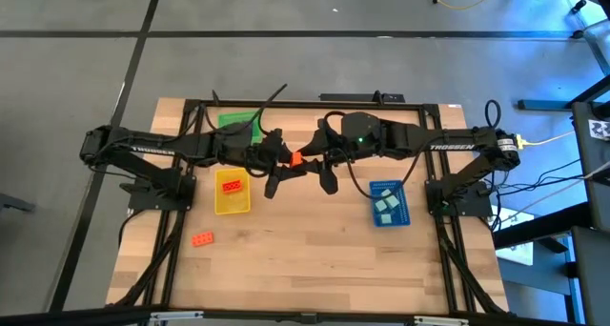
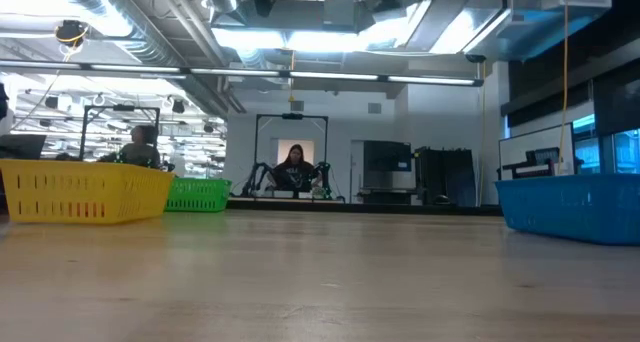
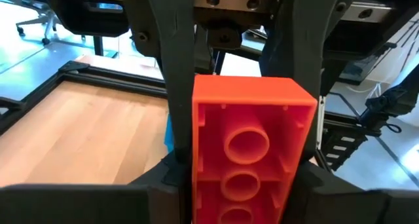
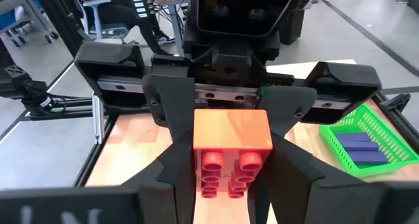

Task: Sort & place blocks by color
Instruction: Put the right orange game piece into the yellow bin

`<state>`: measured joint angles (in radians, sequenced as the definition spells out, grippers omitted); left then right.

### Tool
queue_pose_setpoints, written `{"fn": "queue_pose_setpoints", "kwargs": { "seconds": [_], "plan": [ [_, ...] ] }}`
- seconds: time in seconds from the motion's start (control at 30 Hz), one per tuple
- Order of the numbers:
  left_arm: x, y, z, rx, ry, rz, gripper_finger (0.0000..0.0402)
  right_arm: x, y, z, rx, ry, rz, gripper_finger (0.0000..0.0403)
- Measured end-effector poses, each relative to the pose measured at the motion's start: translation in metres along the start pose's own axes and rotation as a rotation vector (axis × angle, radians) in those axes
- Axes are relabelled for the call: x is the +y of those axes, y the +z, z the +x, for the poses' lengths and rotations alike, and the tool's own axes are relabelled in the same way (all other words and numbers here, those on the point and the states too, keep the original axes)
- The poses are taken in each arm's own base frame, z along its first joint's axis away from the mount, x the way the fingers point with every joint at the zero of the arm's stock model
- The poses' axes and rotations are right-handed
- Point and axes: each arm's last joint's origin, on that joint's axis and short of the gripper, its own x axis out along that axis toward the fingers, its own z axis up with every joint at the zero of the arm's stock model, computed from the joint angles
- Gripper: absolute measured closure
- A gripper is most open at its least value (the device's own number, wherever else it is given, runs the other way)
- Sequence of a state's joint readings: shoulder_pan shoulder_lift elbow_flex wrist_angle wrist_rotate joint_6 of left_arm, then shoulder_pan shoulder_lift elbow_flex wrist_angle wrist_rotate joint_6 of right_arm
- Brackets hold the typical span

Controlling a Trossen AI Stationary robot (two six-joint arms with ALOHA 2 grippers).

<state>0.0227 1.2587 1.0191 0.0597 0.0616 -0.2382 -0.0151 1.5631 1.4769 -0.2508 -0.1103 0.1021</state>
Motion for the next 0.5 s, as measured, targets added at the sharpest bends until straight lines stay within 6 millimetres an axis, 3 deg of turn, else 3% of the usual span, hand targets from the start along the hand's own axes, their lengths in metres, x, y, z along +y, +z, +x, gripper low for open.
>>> {"fn": "queue_pose_setpoints", "kwargs": {
  "seconds": [0.13, 0.2, 0.4, 0.5],
  "plan": [
    [0.0, 0.0, 0.0, 0.004, -0.005, -0.006, 0.0275, 0.0, 0.0, 0.0, 0.001, 0.001, 0.015, 0.0263],
    [0.0, -0.001, 0.0, 0.01, -0.004, -0.013, 0.0275, 0.0, 0.0, 0.0, 0.002, -0.002, 0.02, 0.0242],
    [0.001, 0.001, -0.011, 0.039, 0.012, -0.001, 0.0275, -0.002, 0.005, -0.013, -0.009, -0.049, 0.045, 0.0077],
    [0.003, 0.004, -0.023, 0.051, 0.054, 0.013, 0.0275, -0.004, 0.011, -0.028, -0.028, -0.058, 0.056, 0.0025]
  ]
}}
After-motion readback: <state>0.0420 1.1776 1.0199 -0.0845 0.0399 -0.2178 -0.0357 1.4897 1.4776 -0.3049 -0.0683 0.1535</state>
